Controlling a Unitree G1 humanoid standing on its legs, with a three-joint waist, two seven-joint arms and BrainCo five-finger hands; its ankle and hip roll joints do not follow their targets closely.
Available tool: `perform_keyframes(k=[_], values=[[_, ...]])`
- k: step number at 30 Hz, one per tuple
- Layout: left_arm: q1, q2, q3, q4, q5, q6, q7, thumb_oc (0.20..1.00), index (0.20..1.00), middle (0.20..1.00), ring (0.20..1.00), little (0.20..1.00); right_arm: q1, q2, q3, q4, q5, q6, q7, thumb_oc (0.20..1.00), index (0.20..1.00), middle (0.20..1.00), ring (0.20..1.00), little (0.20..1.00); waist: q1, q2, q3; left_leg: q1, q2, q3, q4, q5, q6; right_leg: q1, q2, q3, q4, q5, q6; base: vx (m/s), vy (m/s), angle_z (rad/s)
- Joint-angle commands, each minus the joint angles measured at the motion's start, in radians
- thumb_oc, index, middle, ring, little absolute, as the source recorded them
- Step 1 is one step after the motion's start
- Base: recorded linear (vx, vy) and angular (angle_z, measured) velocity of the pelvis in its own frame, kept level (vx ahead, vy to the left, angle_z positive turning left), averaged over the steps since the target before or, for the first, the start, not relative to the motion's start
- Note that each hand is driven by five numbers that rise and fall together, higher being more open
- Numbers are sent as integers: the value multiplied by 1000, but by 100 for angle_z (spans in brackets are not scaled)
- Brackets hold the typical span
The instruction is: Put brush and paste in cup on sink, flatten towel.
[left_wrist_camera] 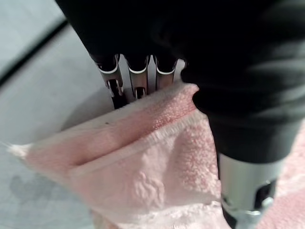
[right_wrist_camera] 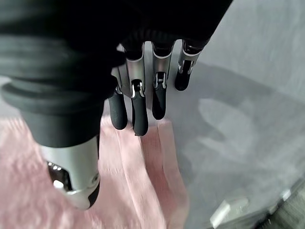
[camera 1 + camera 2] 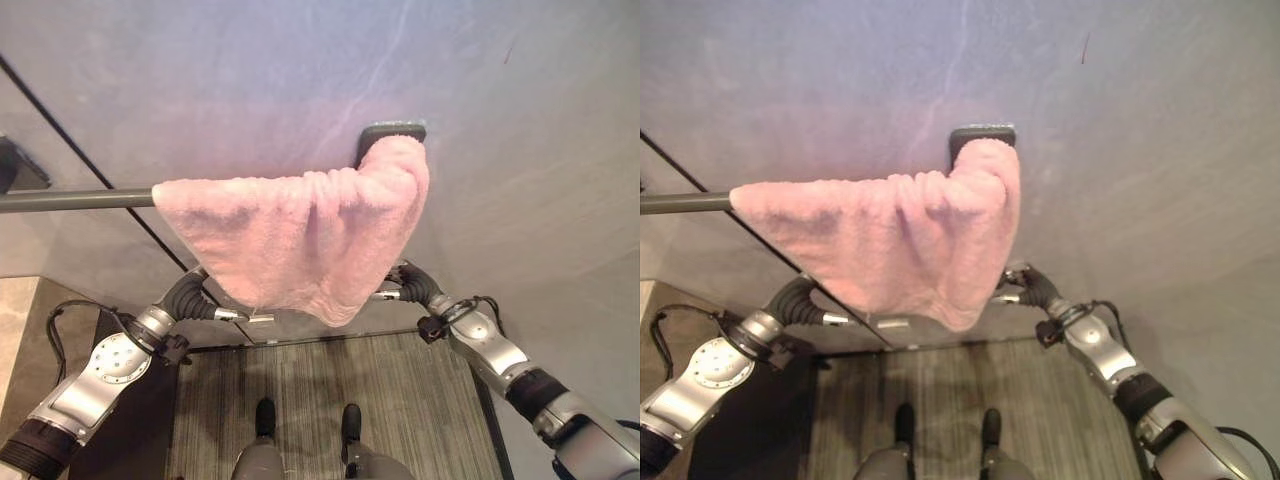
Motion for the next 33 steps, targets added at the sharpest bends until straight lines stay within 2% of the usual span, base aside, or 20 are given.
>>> perform_keyframes(k=[1, 4, 5, 6, 7, 10, 12, 14, 17, 26, 29, 33], values=[[-98, -29, -45, -14, -18, -35, 28, 1000, 1000, 1000, 1000, 1000, -146, 67, 10, -79, 22, -54, -15, 1000, 1000, 1000, 1000, 1000, 27, -33, -22, -8, -23, -38, 7, -5, -3, -34, -70, 29, 0, 67, 89, 62, 7, -1], [-94, -31, -48, -21, -12, -31, 25, 1000, 1000, 1000, 1000, 1000, -155, 73, 18, -92, 20, -52, -20, 1000, 1000, 1000, 1000, 1000, 28, -35, -26, -1, -23, -38, 7, -9, -3, -28, -70, 30, 0, 64, 89, 58, 10, -2], [-95, -38, -56, -20, -16, -27, 18, 573, 573, 573, 573, 573, -153, 85, 18, -100, 23, -52, -20, 1000, 1000, 1000, 1000, 1000, 27, -36, -28, 4, -23, -38, 7, -12, -3, -23, -70, 32, 0, 62, 89, 62, 13, -1], [-95, -38, -56, -20, -16, -27, 18, 573, 573, 573, 573, 573, -153, 85, 17, -100, 23, -52, -20, 1000, 1000, 1000, 1000, 1000, 28, -36, -28, 5, -23, -38, 7, -12, -3, -23, -70, 33, 0, 62, 89, 65, 13, -2], [-93, -47, -66, -22, -23, -25, 11, 200, 200, 200, 200, 200, -142, 100, 8, -95, 27, -54, -30, 200, 200, 200, 200, 200, 24, -37, -29, 10, -23, -38, 7, -15, -2, -19, -69, 36, 0, 61, 89, 42, 6, -2], [-87, -64, -66, -18, -22, -22, 13, 200, 200, 200, 200, 200, -116, 117, -12, -99, 34, -59, -40, 200, 200, 200, 200, 200, 22, -38, -32, 17, -23, -37, 7, -19, -1, -13, -69, 36, 0, 58, 89, 41, 3, -2], [-54, -101, -49, -4, -6, -14, 23, 200, 200, 200, 200, 200, -43, 169, -61, -120, 75, -66, -47, 200, 200, 200, 200, 200, 18, -40, -37, 34, -22, -35, 7, -26, 1, 2, -68, 34, 0, 55, 90, 69, 7, 0], [-24, -111, -32, -4, -2, -10, 26, 200, 200, 200, 200, 200, -3, 183, -79, -145, 92, -74, -44, 200, 200, 200, 200, 200, 16, -40, -41, 44, -22, -33, 7, -30, 2, 10, -68, 35, 0, 53, 91, 43, 5, 0], [55, -155, 17, 8, 8, 3, 15, 200, 200, 200, 200, 200, 118, 220, -124, -229, 157, -85, 2, 200, 200, 200, 200, 200, 13, -40, -56, 72, -18, -32, 7, -40, 4, 38, -67, 34, 0, 41, 91, 65, 2, 0], [136, -195, 71, 10, 32, 14, 2, 200, 200, 200, 200, 200, 238, 191, -151, -391, 212, -87, 73, 200, 200, 200, 200, 200, 15, -42, -82, 105, -13, -30, 7, -48, 3, 76, -71, 21, 0, 25, 93, 9, 0, 1], [147, -192, 89, -24, 31, 8, 2, 200, 200, 200, 200, 200, 248, 166, -155, -452, 223, -93, 89, 200, 200, 200, 200, 200, 16, -43, -85, 108, -13, -31, 7, -48, 3, 80, -72, 20, 0, 24, 94, -12, -2, 4], [185, -187, 166, -138, 16, -25, 28, 200, 200, 200, 200, 200, 257, 143, -160, -565, 252, -112, 114, 200, 200, 200, 200, 200, 24, -47, -87, 107, -13, -32, 7, -47, 3, 80, -75, 14, 0, 26, 97, -33, 1, 4]])
